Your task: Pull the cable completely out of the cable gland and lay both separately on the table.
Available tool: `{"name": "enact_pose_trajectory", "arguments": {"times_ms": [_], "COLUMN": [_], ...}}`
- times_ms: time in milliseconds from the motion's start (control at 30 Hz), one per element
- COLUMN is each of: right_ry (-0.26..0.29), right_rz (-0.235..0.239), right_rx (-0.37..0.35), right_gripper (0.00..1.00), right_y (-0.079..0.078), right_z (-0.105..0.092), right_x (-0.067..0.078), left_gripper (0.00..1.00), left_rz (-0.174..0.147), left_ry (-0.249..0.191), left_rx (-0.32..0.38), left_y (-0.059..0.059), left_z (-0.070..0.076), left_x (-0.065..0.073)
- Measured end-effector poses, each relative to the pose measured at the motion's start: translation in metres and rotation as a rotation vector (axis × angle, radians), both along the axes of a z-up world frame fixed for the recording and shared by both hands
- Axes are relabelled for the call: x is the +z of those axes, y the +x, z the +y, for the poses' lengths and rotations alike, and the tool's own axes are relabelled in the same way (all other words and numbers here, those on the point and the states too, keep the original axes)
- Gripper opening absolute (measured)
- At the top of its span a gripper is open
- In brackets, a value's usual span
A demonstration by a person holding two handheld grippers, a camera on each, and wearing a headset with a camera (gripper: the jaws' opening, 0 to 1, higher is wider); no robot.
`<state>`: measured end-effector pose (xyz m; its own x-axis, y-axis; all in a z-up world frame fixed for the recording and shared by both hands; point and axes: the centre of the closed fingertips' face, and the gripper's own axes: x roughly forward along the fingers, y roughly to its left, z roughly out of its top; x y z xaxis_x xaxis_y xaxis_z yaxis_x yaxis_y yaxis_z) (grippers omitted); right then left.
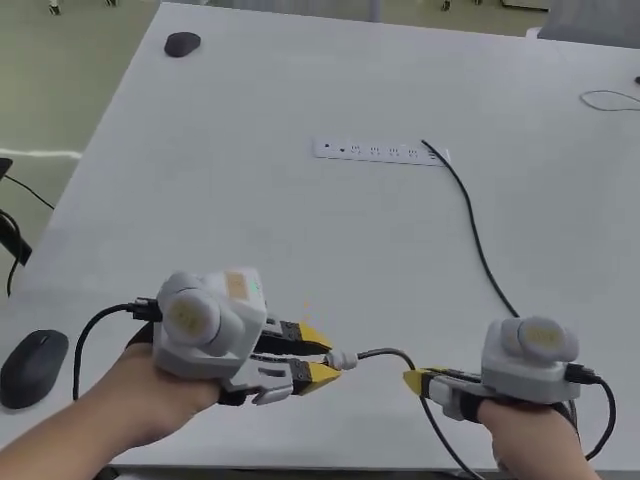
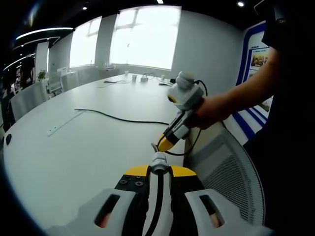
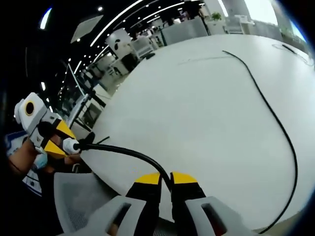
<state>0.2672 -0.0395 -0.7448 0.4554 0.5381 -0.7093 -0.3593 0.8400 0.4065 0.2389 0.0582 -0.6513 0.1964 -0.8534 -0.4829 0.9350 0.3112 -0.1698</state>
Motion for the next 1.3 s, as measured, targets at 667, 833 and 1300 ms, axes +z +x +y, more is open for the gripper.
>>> {"name": "enact_pose_trajectory", "arguments": {"times_ms": [667,833,1300], "right_ry": [-0.112,-0.280,-0.346], "right_rz": [-0.253,-0.419,-0.538], "right_rx": [0.320,0.571,0.797], "right_gripper": [0.23,0.30,0.18], "right_y": [-0.003,-0.001,-0.013], "right_z": [0.023,0.044,0.090], "right_x": [0.051,0.073,0.074], "left_gripper": [0.15,0.15,0.15], "left_rz": [0.039,0.043,0.048], "left_ry": [-0.022,-0.023,-0.011], "left_rx": [0.055,0.056,0.025], "left_y": [0.012,0.014,0.009], "left_z": [0.012,0.013,0.010], "left_x": [0.004,0.003,-0.001]}}
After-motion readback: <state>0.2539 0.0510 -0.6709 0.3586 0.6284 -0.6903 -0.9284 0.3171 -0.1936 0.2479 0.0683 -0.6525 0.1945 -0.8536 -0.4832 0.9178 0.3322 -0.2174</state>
